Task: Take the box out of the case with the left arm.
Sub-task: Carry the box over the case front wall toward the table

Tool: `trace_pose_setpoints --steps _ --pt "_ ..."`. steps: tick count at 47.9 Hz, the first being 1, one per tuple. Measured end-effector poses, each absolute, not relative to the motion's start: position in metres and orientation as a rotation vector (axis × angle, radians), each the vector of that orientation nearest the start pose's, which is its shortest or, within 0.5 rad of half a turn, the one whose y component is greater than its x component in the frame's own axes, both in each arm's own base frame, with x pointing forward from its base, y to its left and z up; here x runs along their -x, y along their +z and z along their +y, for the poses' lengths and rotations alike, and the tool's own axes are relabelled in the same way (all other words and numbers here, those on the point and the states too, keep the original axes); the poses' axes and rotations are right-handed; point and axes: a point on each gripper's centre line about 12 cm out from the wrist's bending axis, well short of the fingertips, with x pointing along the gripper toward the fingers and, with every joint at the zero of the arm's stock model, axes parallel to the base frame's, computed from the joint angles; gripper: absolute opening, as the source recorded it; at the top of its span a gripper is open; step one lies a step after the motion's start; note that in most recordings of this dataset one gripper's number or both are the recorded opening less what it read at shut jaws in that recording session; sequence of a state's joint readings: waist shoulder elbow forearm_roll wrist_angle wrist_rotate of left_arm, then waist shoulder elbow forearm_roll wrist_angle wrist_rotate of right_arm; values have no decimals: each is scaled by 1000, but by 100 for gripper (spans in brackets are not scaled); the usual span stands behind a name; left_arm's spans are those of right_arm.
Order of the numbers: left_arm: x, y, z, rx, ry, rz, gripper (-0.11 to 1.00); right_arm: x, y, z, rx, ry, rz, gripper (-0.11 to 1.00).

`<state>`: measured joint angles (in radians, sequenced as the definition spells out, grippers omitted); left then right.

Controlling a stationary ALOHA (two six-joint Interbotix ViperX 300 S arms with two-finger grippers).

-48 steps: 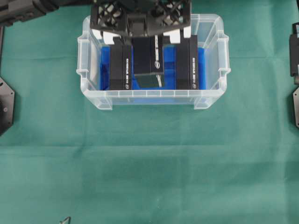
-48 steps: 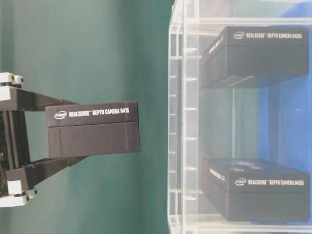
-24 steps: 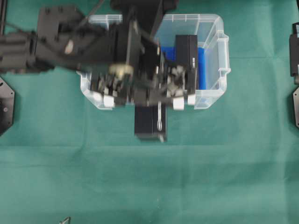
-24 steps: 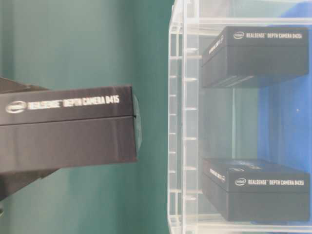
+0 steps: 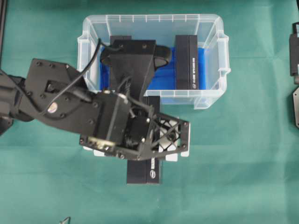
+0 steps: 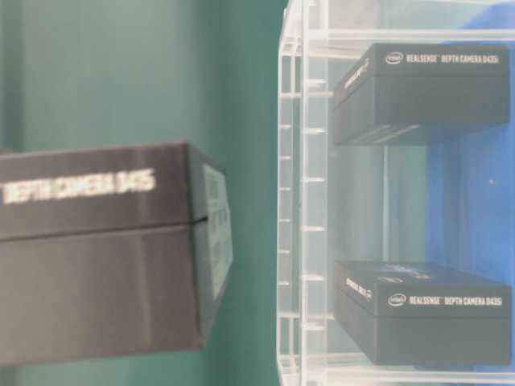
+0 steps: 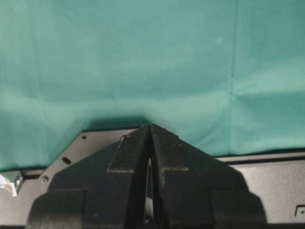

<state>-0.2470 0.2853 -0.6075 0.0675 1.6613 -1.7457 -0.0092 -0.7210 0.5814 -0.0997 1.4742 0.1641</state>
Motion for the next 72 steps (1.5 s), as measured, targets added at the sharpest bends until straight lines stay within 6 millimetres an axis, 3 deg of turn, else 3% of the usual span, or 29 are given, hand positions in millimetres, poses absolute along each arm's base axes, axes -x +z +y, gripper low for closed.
trace_pose_setpoints --steps 18,33,57,72 --pt "-442 373 -104 1253 1007 1045 62 -171 319 -13 -70 -196 1322 2" --pt "-452 313 -105 1229 1021 1044 62 -171 319 -14 -67 -198 1323 2" --pt "-445 197 -119 1197 1048 1074 62 -171 319 -14 -66 -199 1322 2" --pt "-439 174 -117 1174 1067 1092 62 -171 319 -14 -66 -199 1322 2"
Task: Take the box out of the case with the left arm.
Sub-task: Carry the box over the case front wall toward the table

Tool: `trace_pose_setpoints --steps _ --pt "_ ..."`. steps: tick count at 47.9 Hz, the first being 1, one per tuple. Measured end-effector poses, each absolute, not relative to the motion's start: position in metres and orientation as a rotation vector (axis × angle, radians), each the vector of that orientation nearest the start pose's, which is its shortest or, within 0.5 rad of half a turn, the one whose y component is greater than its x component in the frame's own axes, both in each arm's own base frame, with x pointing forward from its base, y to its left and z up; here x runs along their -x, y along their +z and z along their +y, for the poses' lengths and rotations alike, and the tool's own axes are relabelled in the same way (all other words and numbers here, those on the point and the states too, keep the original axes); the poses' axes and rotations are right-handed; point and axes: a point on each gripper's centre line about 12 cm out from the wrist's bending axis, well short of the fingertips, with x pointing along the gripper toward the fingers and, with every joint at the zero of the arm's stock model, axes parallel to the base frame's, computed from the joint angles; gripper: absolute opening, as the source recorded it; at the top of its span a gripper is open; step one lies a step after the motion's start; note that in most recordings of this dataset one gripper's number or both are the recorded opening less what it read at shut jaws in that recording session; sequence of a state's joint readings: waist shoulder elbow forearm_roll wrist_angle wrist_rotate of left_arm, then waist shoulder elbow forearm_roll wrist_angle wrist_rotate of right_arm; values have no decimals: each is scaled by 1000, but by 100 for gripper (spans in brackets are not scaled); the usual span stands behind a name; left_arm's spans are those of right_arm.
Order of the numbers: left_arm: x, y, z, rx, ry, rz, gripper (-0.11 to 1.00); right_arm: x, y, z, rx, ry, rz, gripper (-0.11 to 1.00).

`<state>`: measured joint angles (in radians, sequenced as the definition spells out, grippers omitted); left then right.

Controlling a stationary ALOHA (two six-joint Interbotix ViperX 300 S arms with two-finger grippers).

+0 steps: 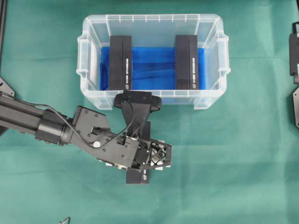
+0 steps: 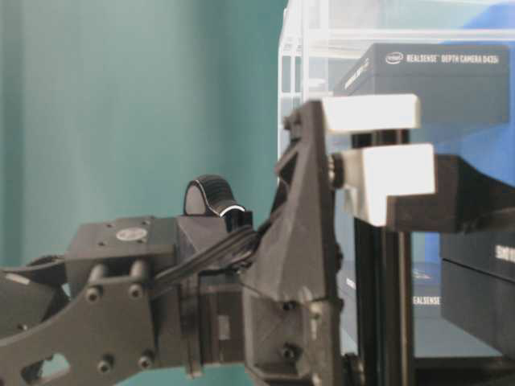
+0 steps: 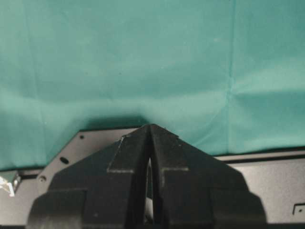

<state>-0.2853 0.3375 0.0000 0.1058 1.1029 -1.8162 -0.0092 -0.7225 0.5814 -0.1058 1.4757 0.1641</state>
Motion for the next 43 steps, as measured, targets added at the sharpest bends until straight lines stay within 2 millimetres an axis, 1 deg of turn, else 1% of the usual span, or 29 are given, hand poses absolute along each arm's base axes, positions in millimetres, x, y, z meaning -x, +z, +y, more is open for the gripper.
trace_pose_setpoints --steps 8,21,33,34,35,39,41,43 --pt "-441 175 -119 1186 1050 1083 62 -171 319 -14 -67 -200 1322 2" --pt "-447 174 -115 1214 1019 1056 62 -171 319 -14 -69 -201 1323 2" --pt "-445 172 -114 1207 1021 1062 63 -171 319 -14 -69 -201 1321 2" --pt "-445 172 -114 1208 1021 1063 65 -171 319 -14 -69 -201 1321 2" --pt "-445 172 -114 1208 1022 1061 68 -171 319 -14 -67 -200 1323 2" --pt "-445 173 -114 1208 1019 1062 86 -171 319 -14 -70 -200 1322 2" --pt "-445 173 -114 1207 1017 1062 89 -171 319 -14 -69 -202 1325 2" --pt "-445 172 -114 1206 1018 1063 89 -171 319 -14 -69 -202 1325 2"
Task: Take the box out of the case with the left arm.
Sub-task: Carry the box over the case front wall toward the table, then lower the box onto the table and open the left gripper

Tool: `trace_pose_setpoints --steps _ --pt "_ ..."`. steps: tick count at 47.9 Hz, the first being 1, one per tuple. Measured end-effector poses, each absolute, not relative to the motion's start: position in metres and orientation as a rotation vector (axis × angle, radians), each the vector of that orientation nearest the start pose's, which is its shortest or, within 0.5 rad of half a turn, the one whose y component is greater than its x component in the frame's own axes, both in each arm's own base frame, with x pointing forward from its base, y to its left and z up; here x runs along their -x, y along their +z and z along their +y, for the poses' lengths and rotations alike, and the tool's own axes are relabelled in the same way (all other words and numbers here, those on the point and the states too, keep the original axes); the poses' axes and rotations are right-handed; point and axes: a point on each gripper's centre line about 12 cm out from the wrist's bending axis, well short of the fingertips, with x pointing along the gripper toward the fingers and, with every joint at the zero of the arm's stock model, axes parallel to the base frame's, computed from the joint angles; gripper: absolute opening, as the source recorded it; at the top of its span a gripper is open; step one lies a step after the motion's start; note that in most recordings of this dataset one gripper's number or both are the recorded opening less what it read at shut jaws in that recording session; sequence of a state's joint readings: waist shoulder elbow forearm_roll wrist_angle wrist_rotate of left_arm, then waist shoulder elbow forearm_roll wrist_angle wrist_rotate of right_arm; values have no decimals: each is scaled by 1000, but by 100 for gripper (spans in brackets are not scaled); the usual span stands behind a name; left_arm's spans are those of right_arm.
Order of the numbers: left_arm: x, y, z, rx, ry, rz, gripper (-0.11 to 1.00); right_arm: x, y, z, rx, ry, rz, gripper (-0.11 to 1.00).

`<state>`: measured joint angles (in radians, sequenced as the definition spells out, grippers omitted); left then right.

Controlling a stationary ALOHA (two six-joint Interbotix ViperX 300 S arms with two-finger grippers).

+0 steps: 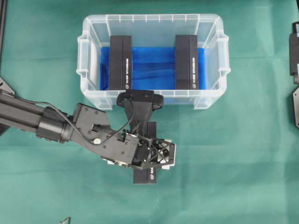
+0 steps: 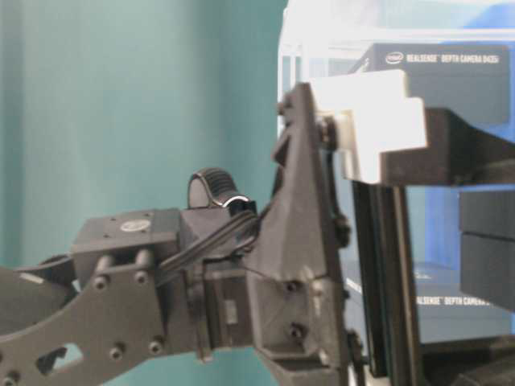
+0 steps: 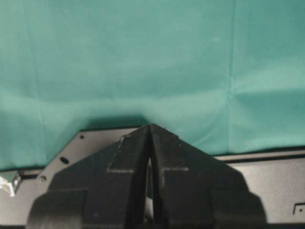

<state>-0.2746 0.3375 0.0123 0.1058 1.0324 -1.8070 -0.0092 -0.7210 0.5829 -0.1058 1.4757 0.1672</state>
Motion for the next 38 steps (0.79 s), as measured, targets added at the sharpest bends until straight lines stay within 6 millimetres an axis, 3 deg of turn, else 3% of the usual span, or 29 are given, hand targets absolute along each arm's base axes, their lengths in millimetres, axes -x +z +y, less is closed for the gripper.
trace_pose_setpoints --steps 22,27,38 --pt "-444 175 -115 1210 1021 1068 87 -171 319 -14 -68 -200 1322 2" --pt "-441 185 -113 1208 1025 1068 86 -171 319 -14 -69 -201 1323 2" --pt "-441 228 -112 1220 979 1046 86 -171 319 -14 -67 -200 1323 2"
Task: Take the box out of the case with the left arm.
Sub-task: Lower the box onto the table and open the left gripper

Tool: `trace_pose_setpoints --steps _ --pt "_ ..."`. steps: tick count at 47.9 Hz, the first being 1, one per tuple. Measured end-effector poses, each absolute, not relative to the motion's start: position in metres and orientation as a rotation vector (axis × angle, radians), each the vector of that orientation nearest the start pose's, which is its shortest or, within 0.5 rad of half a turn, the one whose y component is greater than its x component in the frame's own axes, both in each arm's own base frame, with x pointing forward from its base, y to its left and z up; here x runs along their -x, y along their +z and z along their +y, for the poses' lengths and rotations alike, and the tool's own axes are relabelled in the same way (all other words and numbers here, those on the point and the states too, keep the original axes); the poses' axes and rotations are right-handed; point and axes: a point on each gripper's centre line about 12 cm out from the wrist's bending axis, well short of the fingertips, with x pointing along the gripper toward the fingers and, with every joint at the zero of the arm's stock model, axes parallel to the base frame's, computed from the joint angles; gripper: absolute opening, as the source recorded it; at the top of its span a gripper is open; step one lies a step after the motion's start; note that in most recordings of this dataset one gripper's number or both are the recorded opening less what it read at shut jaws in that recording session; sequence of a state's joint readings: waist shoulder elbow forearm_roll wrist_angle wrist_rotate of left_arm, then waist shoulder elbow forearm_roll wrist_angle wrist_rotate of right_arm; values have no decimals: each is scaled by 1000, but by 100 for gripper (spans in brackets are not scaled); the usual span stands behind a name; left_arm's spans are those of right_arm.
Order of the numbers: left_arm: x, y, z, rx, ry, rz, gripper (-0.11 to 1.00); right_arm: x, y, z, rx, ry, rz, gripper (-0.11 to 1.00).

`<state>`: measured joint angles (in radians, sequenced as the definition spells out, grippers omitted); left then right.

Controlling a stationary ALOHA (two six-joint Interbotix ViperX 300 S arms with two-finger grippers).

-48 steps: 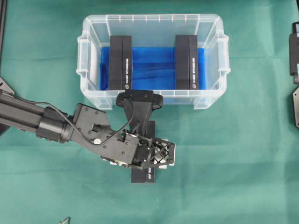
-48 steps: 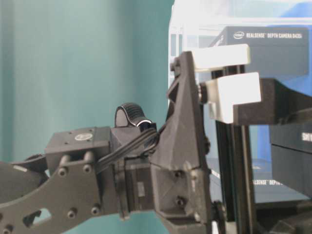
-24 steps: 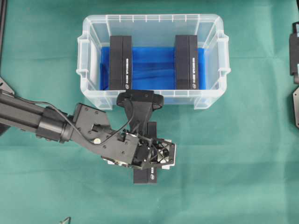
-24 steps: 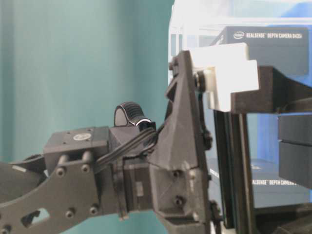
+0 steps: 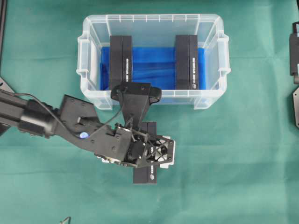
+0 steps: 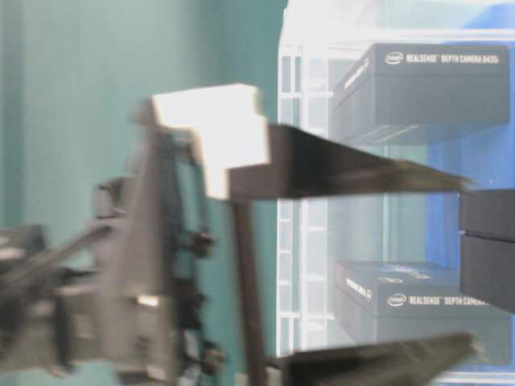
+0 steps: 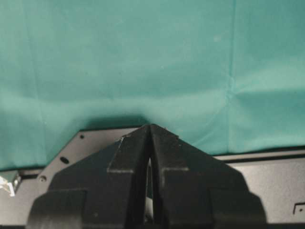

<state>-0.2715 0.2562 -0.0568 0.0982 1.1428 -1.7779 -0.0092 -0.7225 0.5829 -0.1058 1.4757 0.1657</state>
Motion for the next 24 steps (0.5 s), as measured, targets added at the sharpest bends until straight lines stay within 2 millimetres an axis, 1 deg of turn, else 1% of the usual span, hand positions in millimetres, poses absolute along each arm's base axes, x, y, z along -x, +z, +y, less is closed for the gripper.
trace_pose_setpoints --steps 7,18,24 --pt "-447 252 -109 1210 960 1043 86 -171 319 -14 -69 -201 1323 2" --pt "-447 287 -97 1168 987 1065 86 -171 319 -14 -69 -202 1325 2" --pt "-447 295 -95 1171 989 1058 86 -171 319 -14 -69 -201 1323 2"
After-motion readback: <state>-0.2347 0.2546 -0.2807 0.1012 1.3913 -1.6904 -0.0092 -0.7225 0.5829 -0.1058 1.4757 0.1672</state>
